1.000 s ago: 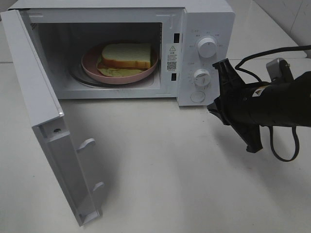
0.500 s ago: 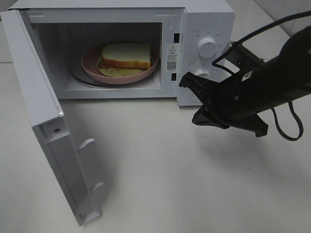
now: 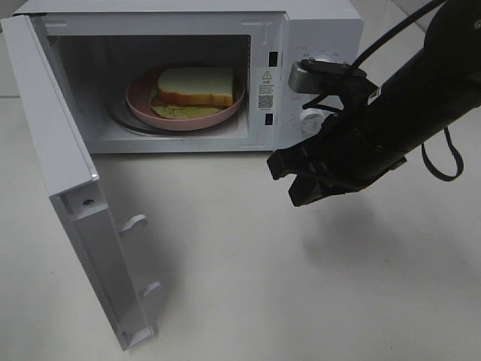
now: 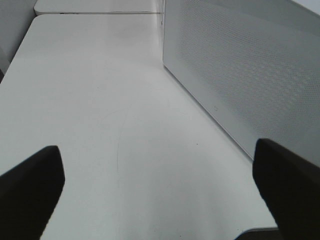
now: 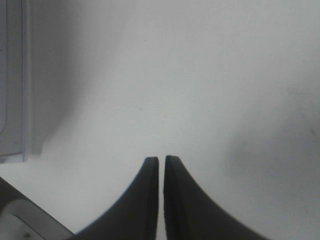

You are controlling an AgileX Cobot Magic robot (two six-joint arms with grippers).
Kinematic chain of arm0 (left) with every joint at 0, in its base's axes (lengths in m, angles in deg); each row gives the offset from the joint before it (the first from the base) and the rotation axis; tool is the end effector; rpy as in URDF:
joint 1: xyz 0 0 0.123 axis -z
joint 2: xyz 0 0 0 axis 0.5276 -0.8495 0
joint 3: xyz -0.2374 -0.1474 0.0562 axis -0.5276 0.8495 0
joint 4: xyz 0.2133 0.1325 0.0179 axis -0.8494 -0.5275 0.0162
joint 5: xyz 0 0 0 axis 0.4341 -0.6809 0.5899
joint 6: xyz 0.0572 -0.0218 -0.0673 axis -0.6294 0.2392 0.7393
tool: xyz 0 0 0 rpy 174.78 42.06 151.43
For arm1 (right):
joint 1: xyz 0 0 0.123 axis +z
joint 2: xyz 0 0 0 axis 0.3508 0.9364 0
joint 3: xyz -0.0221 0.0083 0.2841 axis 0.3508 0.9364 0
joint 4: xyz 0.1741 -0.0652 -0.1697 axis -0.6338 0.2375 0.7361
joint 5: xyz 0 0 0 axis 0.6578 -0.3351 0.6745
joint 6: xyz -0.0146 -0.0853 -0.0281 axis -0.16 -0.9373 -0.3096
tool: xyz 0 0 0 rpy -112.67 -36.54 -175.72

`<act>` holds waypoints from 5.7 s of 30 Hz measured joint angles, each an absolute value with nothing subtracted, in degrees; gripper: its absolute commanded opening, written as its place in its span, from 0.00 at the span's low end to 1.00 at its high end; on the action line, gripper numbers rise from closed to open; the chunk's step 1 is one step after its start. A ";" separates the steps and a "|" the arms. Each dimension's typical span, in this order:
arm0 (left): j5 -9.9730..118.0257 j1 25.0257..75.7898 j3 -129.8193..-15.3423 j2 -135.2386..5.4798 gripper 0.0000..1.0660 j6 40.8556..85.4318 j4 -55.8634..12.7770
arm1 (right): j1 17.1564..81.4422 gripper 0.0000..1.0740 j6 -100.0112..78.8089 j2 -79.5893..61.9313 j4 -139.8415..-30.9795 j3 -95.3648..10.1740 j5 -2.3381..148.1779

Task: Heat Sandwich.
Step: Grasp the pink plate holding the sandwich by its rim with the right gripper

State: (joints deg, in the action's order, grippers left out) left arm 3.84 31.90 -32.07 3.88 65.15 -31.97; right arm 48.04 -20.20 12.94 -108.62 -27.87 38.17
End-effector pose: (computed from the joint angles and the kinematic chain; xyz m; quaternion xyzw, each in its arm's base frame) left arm -0.0084 -0.0057 0.2819 0.0156 0.8486 -0.0285 0.5280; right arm 0.2628 0.1581 0.2107 -0.2040 0.9430 0.1667 0.2034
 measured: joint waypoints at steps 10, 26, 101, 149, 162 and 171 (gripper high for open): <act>3.84 31.90 -32.07 3.88 0.92 65.15 -31.97 | 48.04 0.10 -43.00 12.94 -98.42 -29.70 31.75; 3.84 31.90 -32.07 3.88 0.92 65.15 -31.97 | 48.04 0.13 -79.27 12.94 -93.78 -29.70 28.66; 3.84 31.90 -32.07 3.88 0.92 65.15 -31.97 | 59.15 0.73 -70.33 43.37 -80.60 -70.44 33.24; 3.84 31.90 -32.07 3.88 0.92 65.15 -32.54 | 56.12 0.71 -68.73 60.56 -81.69 -89.75 30.44; 3.84 31.90 -32.07 3.88 0.92 65.15 -32.54 | 56.06 0.00 -66.84 60.50 -81.29 -90.21 30.66; 3.84 31.90 -32.07 3.88 0.92 65.15 -32.66 | 56.40 0.00 -67.12 60.50 -81.17 -90.27 31.01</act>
State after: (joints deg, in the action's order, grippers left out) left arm 3.84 31.90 -32.07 3.88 65.15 -32.66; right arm 56.40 -67.12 60.50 -81.17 -90.27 31.01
